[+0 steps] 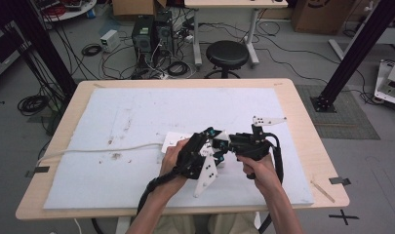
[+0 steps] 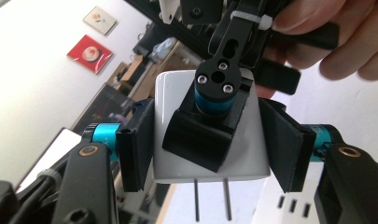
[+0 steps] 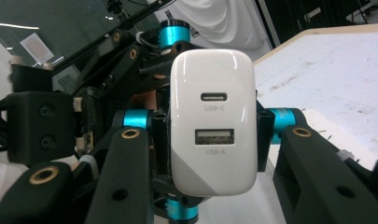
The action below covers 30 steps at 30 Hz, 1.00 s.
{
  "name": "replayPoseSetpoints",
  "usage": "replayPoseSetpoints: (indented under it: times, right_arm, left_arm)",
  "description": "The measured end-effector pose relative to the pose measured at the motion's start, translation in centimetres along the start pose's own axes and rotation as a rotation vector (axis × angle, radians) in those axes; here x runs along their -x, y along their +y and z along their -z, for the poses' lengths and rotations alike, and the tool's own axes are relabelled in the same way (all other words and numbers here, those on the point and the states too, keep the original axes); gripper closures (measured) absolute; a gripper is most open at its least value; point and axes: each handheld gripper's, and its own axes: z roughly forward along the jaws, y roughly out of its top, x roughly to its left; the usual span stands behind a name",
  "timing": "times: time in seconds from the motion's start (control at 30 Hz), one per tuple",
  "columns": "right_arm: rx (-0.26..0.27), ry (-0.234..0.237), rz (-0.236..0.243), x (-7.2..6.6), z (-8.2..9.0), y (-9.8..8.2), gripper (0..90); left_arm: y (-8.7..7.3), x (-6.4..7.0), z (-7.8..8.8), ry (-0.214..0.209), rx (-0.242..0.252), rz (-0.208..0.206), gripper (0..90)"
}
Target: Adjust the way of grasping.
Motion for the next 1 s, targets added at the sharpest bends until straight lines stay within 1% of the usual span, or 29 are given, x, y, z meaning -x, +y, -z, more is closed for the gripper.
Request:
replayPoseSetpoints:
  times: [0.03, 0.07, 0.1, 0.17, 0.2, 0.27, 0.3, 0.33, 0.43, 0.57, 0.67, 0.7, 0.73, 0.77, 0.83, 0.9, 1.0]
  right_arm:
    - [0.0, 0.004, 0.007, 0.0, 0.0, 0.0, 63.0]
    - [0.001, 0.003, 0.006, 0.0, -0.1, 0.0, 63.0]
    - [0.001, 0.002, 0.005, 0.0, -0.1, 0.0, 63.0]
    - [0.0, -0.002, 0.001, 0.0, 0.0, 0.0, 63.0]
    - [0.003, -0.002, 0.0, 0.0, 0.0, 0.0, 63.0]
    - [0.009, -0.006, 0.006, 0.0, 0.0, 0.0, 63.1]
    - [0.01, -0.006, -0.001, 0.0, 0.1, 0.0, 63.0]
    - [0.01, -0.006, -0.001, 0.0, 0.1, 0.0, 63.0]
    - [0.022, -0.012, 0.002, 0.1, 0.2, 0.1, 63.0]
    - [0.026, -0.022, 0.003, 0.2, 0.4, 0.1, 63.0]
    - [0.028, -0.025, 0.004, 0.2, 0.6, 0.1, 63.0]
    - [0.027, -0.028, 0.003, 0.1, 0.7, 0.1, 63.0]
    - [0.026, -0.03, -0.003, 0.1, 0.7, 0.0, 63.0]
    - [0.033, -0.031, 0.008, 0.1, 0.8, 0.1, 63.0]
    - [0.04, -0.042, 0.016, 0.2, 0.9, 0.1, 63.0]
    - [0.041, -0.053, 0.016, 0.1, 1.1, 0.1, 63.0]
    - [0.043, -0.076, 0.032, 0.0, 1.3, 0.1, 63.0]
  left_arm:
    - [0.0, 0.0, -0.1, -0.001, -0.003, 0.01, 37.4]
    - [0.0, 0.0, -0.1, -0.011, -0.004, 0.022, 35.8]
    - [0.0, 0.0, -0.1, -0.013, -0.005, 0.026, 32.9]
    - [-0.1, -0.1, -0.1, -0.027, 0.01, 0.052, 29.7]
    - [-0.1, -0.2, 0.0, -0.022, 0.003, 0.045, 28.8]
    - [-0.1, -0.3, 0.1, -0.032, 0.007, 0.059, 27.2]
    - [-0.1, -0.3, 0.2, -0.021, 0.013, 0.057, 27.1]
    - [-0.1, -0.3, 0.2, -0.021, 0.013, 0.057, 25.8]
    - [0.0, -0.4, 0.4, -0.023, 0.026, 0.055, 25.4]
    - [0.2, -0.6, 0.8, -0.026, 0.026, 0.047, 24.8]
    - [0.2, -1.0, 1.3, -0.036, 0.032, 0.083, 23.9]
    - [0.1, -1.1, 1.4, -0.036, 0.039, 0.106, 23.6]
    - [0.1, -1.4, 1.7, -0.045, 0.041, 0.122, 23.6]
    - [0.0, -1.6, 1.9, -0.049, 0.044, 0.141, 23.4]
    - [-0.1, -1.9, 2.4, -0.048, 0.048, 0.176, 22.2]
    - [-0.4, -2.4, 3.0, -0.047, 0.052, 0.221, 21.3]
    - [-1.0, -3.1, 3.9, -0.043, 0.047, 0.295, 20.5]
